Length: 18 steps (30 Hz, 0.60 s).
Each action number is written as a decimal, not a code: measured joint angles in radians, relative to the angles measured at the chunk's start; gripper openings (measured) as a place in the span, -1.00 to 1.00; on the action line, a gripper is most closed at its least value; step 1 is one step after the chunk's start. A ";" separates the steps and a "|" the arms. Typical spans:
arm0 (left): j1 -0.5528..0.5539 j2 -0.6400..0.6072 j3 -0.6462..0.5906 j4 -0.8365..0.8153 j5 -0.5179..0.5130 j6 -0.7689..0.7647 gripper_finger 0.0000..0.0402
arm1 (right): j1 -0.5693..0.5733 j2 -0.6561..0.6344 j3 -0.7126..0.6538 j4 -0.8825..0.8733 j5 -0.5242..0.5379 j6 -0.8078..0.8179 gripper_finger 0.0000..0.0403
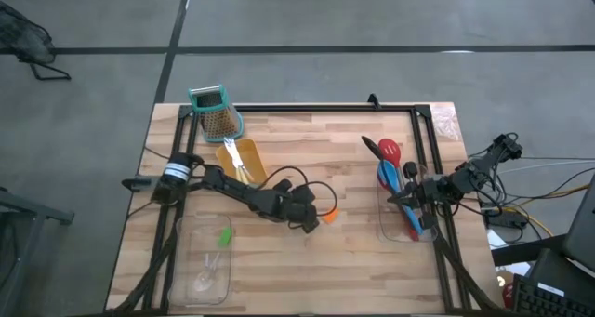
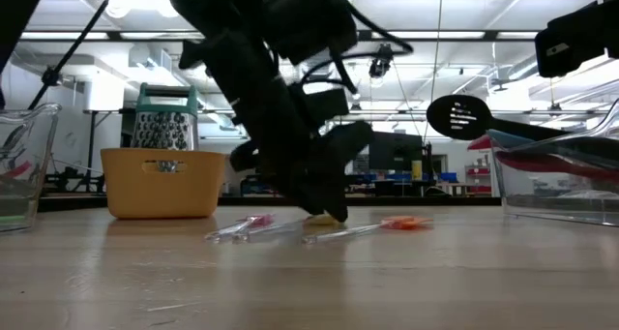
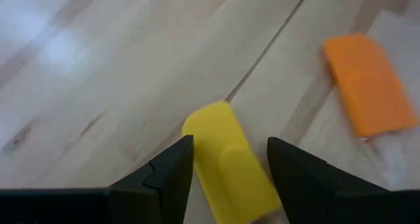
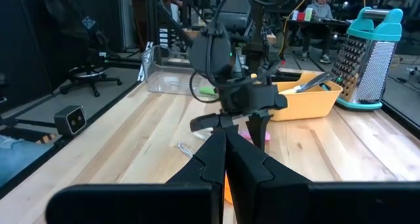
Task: Pick & Place Kitchen Items
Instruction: Put the yellow spatula into the left transparent bin
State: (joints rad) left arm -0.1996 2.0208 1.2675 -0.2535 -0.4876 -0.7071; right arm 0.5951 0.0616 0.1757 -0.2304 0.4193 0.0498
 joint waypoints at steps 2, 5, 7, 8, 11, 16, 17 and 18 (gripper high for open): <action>0.003 0.014 0.000 0.008 0.009 0.001 0.00 | 0.000 0.000 0.000 -0.001 0.000 0.001 -0.96; 0.003 0.027 0.002 0.013 0.007 0.000 0.00 | 0.000 0.000 0.000 -0.001 0.000 0.000 -0.96; 0.003 0.033 0.002 0.016 0.008 -0.001 -0.01 | 0.000 -0.001 0.000 0.000 0.000 0.001 -0.96; 0.003 0.035 0.002 0.017 0.010 -0.001 -0.02 | 0.000 -0.001 0.000 0.000 0.000 0.000 -0.96; 0.004 0.034 0.002 0.014 0.026 -0.016 -0.09 | 0.000 -0.001 0.000 0.000 0.000 0.001 -0.96; 0.004 0.032 0.006 0.009 0.033 -0.025 -0.40 | 0.000 -0.001 0.000 0.000 0.000 0.001 -0.96; 0.004 0.032 0.007 0.010 0.036 -0.025 -0.48 | 0.000 -0.001 0.000 0.000 0.000 0.000 -0.96; 0.005 0.033 0.009 0.010 0.041 -0.025 -0.57 | 0.000 -0.001 0.000 0.000 0.000 0.000 -0.96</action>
State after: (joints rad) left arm -0.1950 2.0533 1.2767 -0.2436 -0.4469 -0.7322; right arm 0.5949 0.0608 0.1757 -0.2302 0.4191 0.0499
